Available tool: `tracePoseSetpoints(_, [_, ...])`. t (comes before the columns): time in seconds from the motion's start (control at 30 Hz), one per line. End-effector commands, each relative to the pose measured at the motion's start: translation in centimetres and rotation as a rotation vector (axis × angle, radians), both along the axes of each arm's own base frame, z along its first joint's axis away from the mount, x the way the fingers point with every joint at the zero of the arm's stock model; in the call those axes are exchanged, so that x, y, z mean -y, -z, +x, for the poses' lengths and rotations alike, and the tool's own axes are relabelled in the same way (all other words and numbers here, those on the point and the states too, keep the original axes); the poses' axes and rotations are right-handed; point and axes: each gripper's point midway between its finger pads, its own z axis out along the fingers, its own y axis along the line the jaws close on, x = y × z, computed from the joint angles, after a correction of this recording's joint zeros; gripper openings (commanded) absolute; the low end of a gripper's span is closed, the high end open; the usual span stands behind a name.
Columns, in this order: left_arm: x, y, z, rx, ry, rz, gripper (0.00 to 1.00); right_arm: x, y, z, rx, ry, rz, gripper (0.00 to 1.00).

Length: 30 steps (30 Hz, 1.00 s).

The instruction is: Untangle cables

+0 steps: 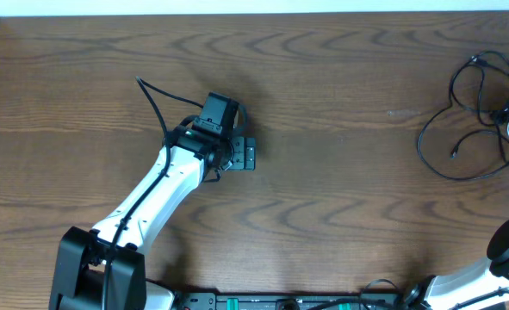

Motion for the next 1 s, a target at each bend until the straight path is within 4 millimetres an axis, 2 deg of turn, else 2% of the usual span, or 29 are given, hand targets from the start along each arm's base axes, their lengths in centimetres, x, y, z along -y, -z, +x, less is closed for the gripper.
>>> tracePoseSetpoints(0.0, [-0.1, -2.1, 1.2, 0.067, 0.006, 0.002, 0.93, -2.4, 0.7, -3.4, -0.137, -0.023, 0.108, 0.87])
tracePoseSetpoints(0.03, [0.0, -2.6, 1.3, 0.082, 0.006, -0.004, 0.93, -2.8, 0.8, -5.0, -0.208, -0.015, 0.113, 0.9])
tracePoseSetpoints(0.13, [-0.1, -3.1, 1.1, 0.089, 0.006, -0.007, 0.93, -3.4, 0.9, -7.0, -0.292, 0.017, 0.142, 0.98])
tracePoseSetpoints(0.2, [-0.2, -2.9, 0.9, 0.078, 0.006, -0.003, 0.93, -4.0, 0.7, -7.2, -0.297, 0.014, 0.174, 0.99])
tracePoseSetpoints(0.37, [-0.2, -2.9, 0.8, 0.072, 0.006, -0.001, 0.93, -4.2, 0.7, -6.7, -0.273, 0.011, 0.186, 0.99])
tracePoseSetpoints(0.43, [-0.2, -2.9, 0.8, 0.071, 0.006, 0.0, 0.93, -4.8, -0.1, -4.9, -0.184, -0.081, 0.2, 0.9])
tracePoseSetpoints(0.47, [-0.2, -2.9, 0.8, 0.071, 0.006, 0.0, 0.93, -4.2, -1.6, -3.8, -0.139, -0.085, 0.167, 0.89])
tracePoseSetpoints(0.5, [-0.2, -2.8, 0.8, 0.07, 0.006, 0.0, 0.93, -3.2, -4.0, -2.4, -0.069, -0.084, 0.115, 0.84])
tracePoseSetpoints(0.53, [-0.2, -2.8, 0.8, 0.07, 0.006, 0.0, 0.93, -1.9, -7.1, -0.9, 0.012, -0.075, 0.043, 0.62])
tracePoseSetpoints(0.57, [-0.2, -2.8, 0.8, 0.07, 0.006, 0.0, 0.93, -0.8, -9.0, -0.3, 0.049, -0.041, -0.017, 0.38])
tracePoseSetpoints(0.6, [-0.2, -2.8, 0.8, 0.07, 0.006, 0.0, 0.93, 0.6, -10.6, 0.0, 0.073, 0.004, -0.093, 0.18])
tracePoseSetpoints(0.63, [-0.2, -2.8, 0.7, 0.069, 0.006, 0.0, 0.93, 2.3, -11.6, -0.1, 0.071, 0.053, -0.179, 0.1])
tracePoseSetpoints(0.67, [-0.2, -2.8, 0.7, 0.069, 0.006, 0.0, 0.93, 3.3, -11.2, -1.0, 0.023, 0.104, -0.223, 0.1])
tracePoseSetpoints(0.77, [-0.2, -2.8, 0.7, 0.069, 0.006, 0.0, 0.93, 4.3, -9.2, -2.5, -0.07, 0.176, -0.258, 0.12])
tracePoseSetpoints(0.87, [-0.3, -2.7, 0.6, 0.063, 0.006, 0.003, 0.93, 6.6, -5.3, -5.7, -0.226, 0.332, -0.334, 0.08])
tracePoseSetpoints(0.9, [-0.3, -2.7, 0.5, 0.06, 0.006, 0.004, 0.93, 6.9, -4.3, -6.7, -0.26, 0.379, -0.338, 0.07])
tracePoseSetpoints(0.97, [-0.4, -2.7, 0.4, 0.056, 0.006, 0.006, 0.93, 7.1, -0.7, -8.9, -0.329, 0.471, -0.308, 0.05])
